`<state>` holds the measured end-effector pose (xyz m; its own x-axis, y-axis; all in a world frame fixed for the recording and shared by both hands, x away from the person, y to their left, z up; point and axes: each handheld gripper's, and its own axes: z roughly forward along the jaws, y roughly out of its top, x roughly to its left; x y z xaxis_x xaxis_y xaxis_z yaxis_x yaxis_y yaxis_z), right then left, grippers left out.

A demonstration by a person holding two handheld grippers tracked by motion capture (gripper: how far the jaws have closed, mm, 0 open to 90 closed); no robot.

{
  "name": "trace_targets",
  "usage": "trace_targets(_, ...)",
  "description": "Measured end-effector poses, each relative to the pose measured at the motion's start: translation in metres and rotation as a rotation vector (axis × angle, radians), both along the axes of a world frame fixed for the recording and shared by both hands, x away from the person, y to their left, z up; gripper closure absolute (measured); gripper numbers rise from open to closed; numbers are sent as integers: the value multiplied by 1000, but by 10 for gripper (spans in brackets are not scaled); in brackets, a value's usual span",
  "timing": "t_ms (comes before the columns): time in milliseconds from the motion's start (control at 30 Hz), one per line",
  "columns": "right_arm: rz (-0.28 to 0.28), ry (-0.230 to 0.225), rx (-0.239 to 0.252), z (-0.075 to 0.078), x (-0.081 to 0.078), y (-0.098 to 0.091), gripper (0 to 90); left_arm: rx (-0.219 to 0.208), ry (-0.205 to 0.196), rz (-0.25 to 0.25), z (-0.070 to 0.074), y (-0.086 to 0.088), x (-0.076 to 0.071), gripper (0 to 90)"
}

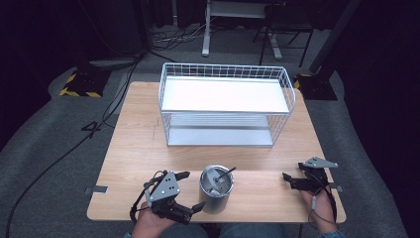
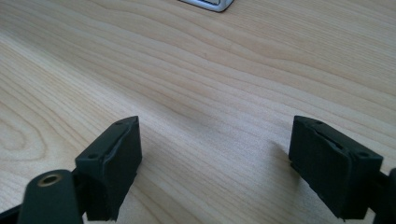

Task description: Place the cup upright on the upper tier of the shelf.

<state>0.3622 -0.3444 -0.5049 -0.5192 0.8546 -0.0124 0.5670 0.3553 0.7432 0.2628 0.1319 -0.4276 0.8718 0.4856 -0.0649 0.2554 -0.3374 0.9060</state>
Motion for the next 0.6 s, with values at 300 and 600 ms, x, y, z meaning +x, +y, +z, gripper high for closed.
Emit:
trace_targets(300, 3, -5, -3, 0, -1, 0, 180, -15, -4, -25, -12, -15, 1, 24)
trace_targets(600, 3, -3, -3, 0, 0, 0, 180, -2, -2, -38, -23, -27, 5, 7)
